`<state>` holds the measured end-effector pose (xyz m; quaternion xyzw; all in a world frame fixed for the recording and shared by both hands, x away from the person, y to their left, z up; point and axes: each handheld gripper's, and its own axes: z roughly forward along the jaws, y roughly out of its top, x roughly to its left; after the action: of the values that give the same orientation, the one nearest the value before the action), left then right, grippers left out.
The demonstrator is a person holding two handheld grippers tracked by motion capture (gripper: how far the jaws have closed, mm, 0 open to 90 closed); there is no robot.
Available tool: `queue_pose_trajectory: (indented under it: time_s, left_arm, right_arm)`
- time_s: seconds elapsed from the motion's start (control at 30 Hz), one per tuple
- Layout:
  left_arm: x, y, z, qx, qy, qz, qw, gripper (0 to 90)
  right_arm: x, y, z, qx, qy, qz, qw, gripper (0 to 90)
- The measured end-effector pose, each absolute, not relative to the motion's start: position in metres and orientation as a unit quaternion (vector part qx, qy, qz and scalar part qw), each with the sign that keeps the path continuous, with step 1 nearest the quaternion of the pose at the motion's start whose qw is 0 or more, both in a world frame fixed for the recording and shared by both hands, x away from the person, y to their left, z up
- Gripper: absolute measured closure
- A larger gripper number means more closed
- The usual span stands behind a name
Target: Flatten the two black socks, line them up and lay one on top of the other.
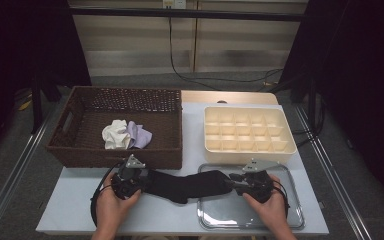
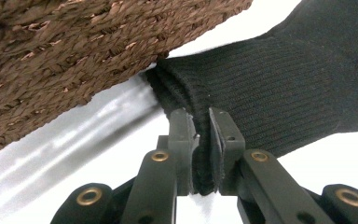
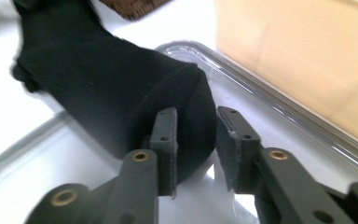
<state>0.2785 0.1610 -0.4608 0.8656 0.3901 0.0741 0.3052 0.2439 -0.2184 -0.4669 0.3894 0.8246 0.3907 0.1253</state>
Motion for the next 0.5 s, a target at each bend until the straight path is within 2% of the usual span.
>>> queue_pose_trajectory:
  time_s: [0.07,0.17,0.27,0.37,0.5]
  left_arm:
    - [0.278,0.161,-0.461,0.866,0.389,0.076,0.306,80.6]
    - [0.278,0.162,-0.461,0.866,0.388,0.075,0.306,80.6]
    - [0.278,0.162,-0.461,0.866,0.388,0.077,0.308,80.5]
    - [0.277,0.161,-0.461,0.865,0.388,0.078,0.308,80.4]
    - [0.277,0.161,-0.461,0.865,0.387,0.078,0.309,80.2]
  right_arm:
    - [0.247,-0.215,-0.470,0.391,0.826,0.390,0.116,68.2]
    - [0.252,-0.216,-0.471,0.397,0.830,0.368,0.134,74.3]
    - [0.255,-0.228,-0.471,0.418,0.816,0.377,0.133,74.2]
    - [0.252,-0.232,-0.463,0.420,0.808,0.388,0.142,70.5]
    - [0.247,-0.220,-0.450,0.409,0.802,0.413,0.136,56.3]
